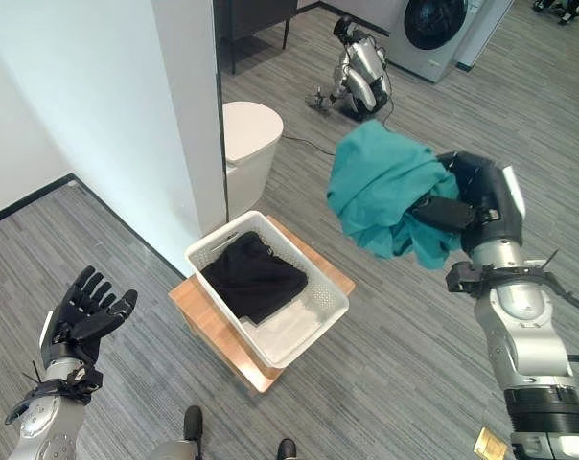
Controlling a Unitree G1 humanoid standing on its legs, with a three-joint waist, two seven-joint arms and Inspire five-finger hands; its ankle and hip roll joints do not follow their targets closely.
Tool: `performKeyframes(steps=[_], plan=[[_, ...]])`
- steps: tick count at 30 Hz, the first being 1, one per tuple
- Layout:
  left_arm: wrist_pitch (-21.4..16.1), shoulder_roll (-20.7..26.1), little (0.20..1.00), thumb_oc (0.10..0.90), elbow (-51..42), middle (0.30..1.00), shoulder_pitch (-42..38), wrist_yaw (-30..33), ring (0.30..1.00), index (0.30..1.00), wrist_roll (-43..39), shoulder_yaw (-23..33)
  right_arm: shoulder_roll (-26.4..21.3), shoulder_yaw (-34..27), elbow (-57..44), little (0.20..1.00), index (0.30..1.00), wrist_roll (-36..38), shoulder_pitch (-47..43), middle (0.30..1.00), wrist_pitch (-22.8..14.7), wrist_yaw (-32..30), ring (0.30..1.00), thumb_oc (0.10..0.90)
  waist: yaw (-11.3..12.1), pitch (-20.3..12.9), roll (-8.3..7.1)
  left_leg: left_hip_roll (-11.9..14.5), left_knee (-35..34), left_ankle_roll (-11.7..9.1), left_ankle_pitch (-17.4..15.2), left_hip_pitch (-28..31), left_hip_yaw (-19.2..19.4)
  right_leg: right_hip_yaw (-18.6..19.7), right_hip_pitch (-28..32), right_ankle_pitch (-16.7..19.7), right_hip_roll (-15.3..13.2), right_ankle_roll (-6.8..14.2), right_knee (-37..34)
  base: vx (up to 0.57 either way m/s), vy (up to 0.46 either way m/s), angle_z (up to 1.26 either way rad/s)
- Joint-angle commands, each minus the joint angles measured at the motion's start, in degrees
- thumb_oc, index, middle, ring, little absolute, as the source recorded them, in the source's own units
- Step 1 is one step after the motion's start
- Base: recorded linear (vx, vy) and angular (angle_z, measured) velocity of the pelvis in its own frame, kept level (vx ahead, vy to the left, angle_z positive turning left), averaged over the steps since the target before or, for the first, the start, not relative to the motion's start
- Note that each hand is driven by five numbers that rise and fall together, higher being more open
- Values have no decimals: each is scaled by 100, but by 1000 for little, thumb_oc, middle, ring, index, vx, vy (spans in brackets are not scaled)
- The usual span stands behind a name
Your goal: Pick up bed clothes into laundry basket.
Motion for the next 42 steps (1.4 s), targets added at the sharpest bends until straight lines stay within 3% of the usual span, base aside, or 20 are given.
performKeyframes(steps=[1,14,21,28,35,38,39,42], plan=[[-517,460,900,800,-994,900,-374,-183,900,900,-59,281,-664,-137,138,300,300,675,-1402,300,-518,-54,300,400,103,-39,-302,-33,5,-49,-563,345,-43,-231,-124,12,276,-153,19,0,0,0],[-602,504,900,800,-937,900,-565,29,900,900,10,244,-181,1037,423,300,300,541,-2533,300,-301,-21,300,400,326,100,-284,-70,5,-39,-500,129,-36,-247,-302,43,251,-148,19,-4,3,0],[-628,571,900,800,-795,900,-639,43,900,900,-64,165,-147,2067,676,300,300,-405,-3125,300,38,190,300,400,404,109,-235,-89,5,-35,-483,84,-113,-247,-322,18,249,-172,19,7,0,4],[-671,518,900,800,-790,900,-407,78,900,900,-73,413,-118,2172,1258,300,300,-1259,-2931,300,173,221,300,400,489,134,-167,-141,5,-10,-490,63,-244,-333,-274,-27,232,-178,19,9,-8,13],[-688,497,900,800,-706,900,-465,126,900,900,-78,304,743,2140,1633,300,300,-1678,-2837,300,173,78,300,400,558,189,-34,-196,5,33,-483,9,-340,-374,-280,-30,198,-191,19,-2,1,6],[-706,472,900,800,-681,900,-502,153,900,900,-107,219,1135,2209,2094,300,300,-1707,-2933,300,171,-55,300,400,604,215,15,-209,5,44,-471,-19,-360,-383,-302,-27,201,-191,19,-18,5,5],[-720,442,900,800,-682,900,-506,197,900,900,-126,182,1496,2194,2523,300,300,-1608,-2998,300,165,-165,300,400,646,247,50,-216,5,49,-462,-44,-368,-386,-320,-22,196,-190,19,-26,1,4],[-729,432,900,800,-687,900,-501,236,900,900,-139,167,1757,2363,2876,300,300,-1850,-3110,300,207,-174,300,400,696,289,87,-225,5,53,-445,-84,-376,-378,-360,1,198,-193,19,-19,4,1]])
